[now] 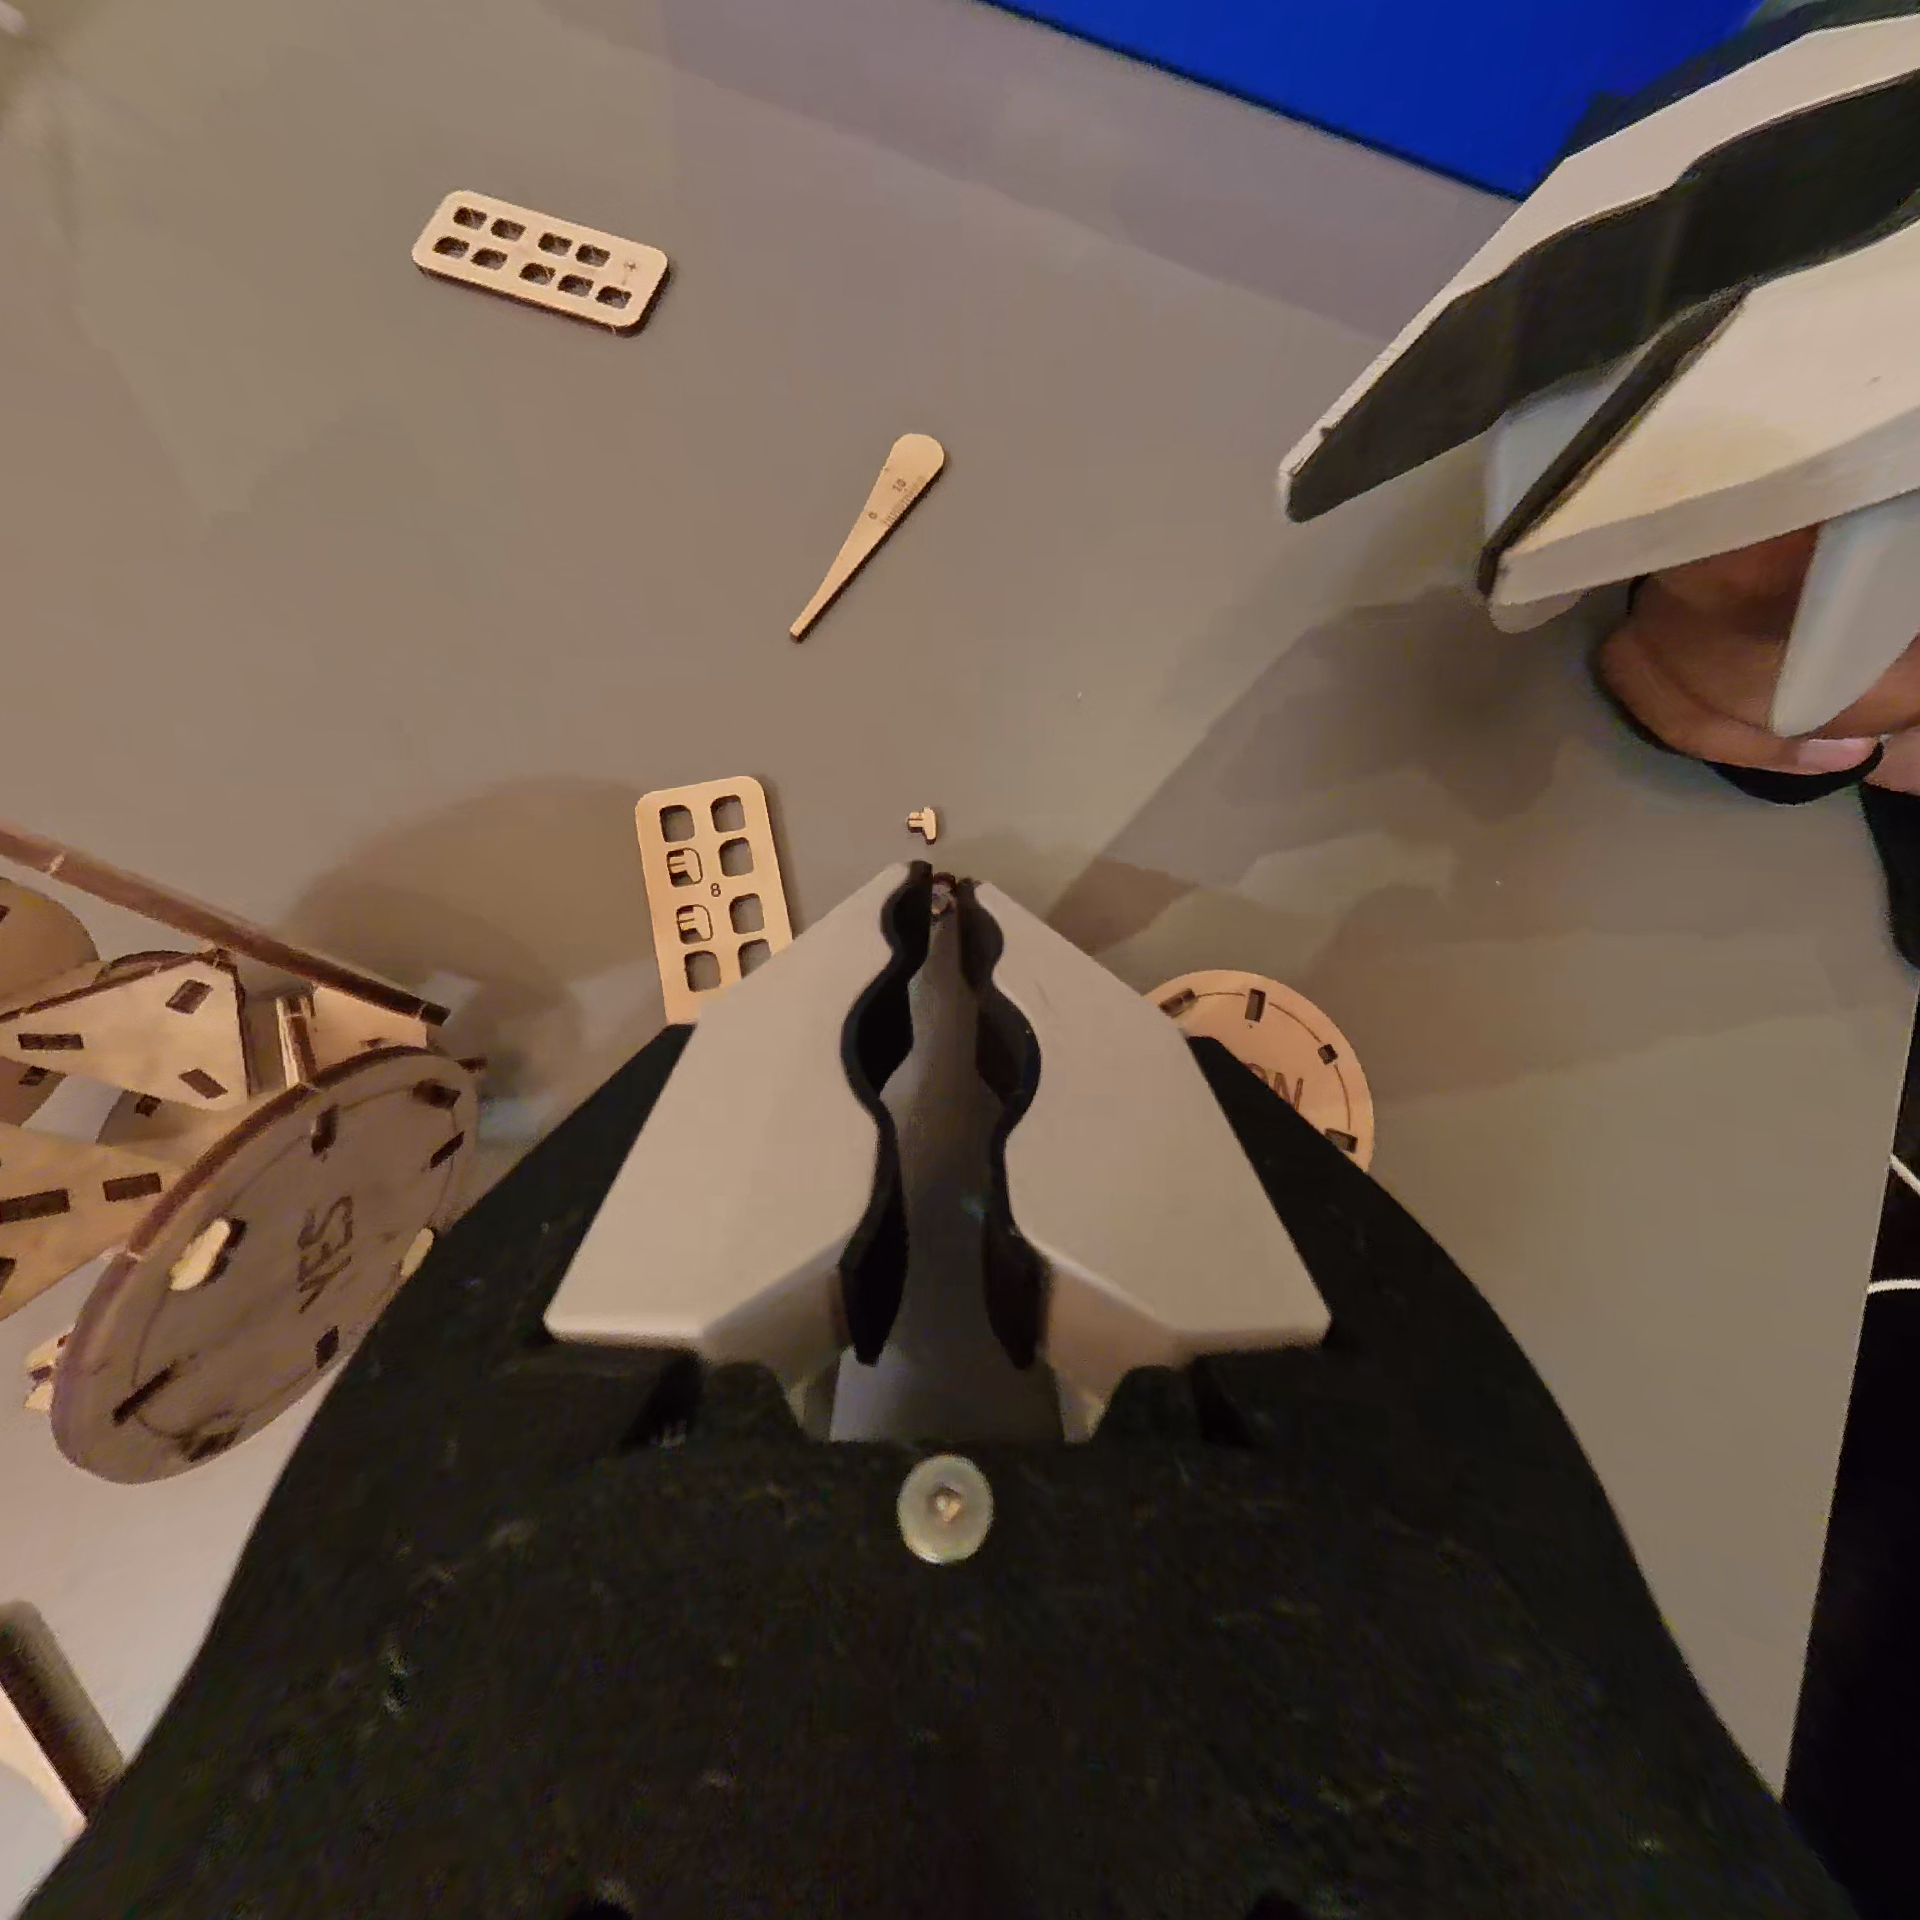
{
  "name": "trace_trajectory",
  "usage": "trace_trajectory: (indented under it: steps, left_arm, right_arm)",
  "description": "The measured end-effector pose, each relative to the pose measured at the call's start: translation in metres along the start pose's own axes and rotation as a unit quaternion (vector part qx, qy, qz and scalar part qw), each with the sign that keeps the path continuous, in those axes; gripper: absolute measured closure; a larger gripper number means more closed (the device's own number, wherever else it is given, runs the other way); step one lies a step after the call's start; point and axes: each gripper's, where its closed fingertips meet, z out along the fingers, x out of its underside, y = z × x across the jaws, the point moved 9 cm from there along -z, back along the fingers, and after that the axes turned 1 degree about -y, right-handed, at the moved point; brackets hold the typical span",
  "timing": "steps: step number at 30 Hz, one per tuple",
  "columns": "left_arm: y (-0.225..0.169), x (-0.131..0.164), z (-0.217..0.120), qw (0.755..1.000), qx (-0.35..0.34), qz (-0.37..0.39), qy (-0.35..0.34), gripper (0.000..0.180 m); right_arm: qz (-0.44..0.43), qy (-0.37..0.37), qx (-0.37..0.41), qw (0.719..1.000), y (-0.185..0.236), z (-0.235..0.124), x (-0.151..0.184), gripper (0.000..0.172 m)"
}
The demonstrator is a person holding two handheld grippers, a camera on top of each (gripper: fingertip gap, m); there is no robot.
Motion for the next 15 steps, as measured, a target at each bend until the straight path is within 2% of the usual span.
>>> trace_trajectory:
  steps: [6, 9, 12, 15]
  left_arm:
    - [0.001, -0.001, -0.007, 0.999, 0.011, -0.007, -0.036, 0.18]
    - [-0.001, -0.004, -0.021, 0.993, 0.059, -0.005, -0.103, 0.18]
    - [-0.001, -0.006, -0.036, 0.974, 0.118, -0.033, -0.191, 0.18]
    - [-0.002, -0.006, -0.043, 0.962, 0.15, -0.043, -0.223, 0.18]
  right_arm:
    - [0.0, -0.001, 0.0, 1.0, 0.0, 0.0, 0.0, 0.149]
    - [0.0, -0.001, -0.001, 1.0, 0.0, 0.0, 0.0, 0.149]
    - [0.002, 0.002, -0.005, 1.0, 0.0, 0.0, 0.0, 0.15]
    - [0.005, 0.009, -0.014, 1.0, 0.001, 0.001, 0.001, 0.151]
